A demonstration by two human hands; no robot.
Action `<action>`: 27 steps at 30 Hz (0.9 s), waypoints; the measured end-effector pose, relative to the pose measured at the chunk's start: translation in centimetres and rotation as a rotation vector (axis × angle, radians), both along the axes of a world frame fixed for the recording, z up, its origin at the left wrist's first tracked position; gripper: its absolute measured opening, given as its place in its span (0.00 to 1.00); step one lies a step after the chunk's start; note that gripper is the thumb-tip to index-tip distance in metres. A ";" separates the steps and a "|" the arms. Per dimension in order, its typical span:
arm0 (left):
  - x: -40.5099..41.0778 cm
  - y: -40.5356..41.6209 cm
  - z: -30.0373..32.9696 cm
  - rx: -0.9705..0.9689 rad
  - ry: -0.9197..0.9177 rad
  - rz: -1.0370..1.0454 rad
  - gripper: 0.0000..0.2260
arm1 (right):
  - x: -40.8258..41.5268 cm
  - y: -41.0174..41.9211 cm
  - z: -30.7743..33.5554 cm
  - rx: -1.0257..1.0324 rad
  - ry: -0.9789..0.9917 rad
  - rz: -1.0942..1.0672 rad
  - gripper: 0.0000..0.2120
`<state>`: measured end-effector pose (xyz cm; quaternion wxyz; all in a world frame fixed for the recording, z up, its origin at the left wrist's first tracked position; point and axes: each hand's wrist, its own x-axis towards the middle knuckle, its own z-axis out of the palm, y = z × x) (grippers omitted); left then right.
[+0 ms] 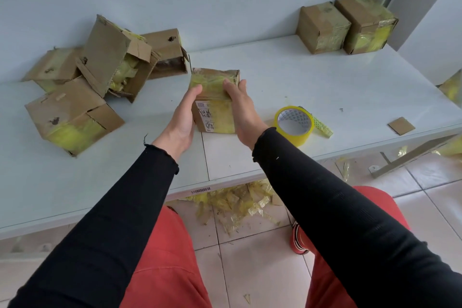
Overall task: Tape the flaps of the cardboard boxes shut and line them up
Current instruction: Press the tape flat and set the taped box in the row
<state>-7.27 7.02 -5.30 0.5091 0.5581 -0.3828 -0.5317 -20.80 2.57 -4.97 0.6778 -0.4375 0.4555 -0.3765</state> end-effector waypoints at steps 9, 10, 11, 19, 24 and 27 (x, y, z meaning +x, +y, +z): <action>0.7 4.3 -1.1 -0.089 -0.102 -0.106 0.27 | -3.8 2.0 0.9 -0.168 0.001 0.172 0.37; 0.7 5.2 -1.3 -0.088 -0.181 -0.137 0.32 | -4.7 2.6 0.8 -0.196 0.033 0.198 0.35; 0.6 5.9 -1.5 -0.086 -0.254 -0.154 0.38 | -5.5 3.1 0.6 -0.214 0.070 0.222 0.34; -1.1 8.1 -2.0 -0.007 -0.372 -0.059 0.26 | -8.0 5.7 -1.4 -0.219 0.139 0.218 0.19; -0.4 5.0 -0.6 -0.202 -1.018 -0.168 0.26 | -6.3 6.1 -1.1 -0.773 0.740 0.246 0.29; -0.6 3.5 -1.5 -0.203 -1.230 -0.284 0.28 | -5.9 6.2 -1.6 -0.924 0.995 0.323 0.29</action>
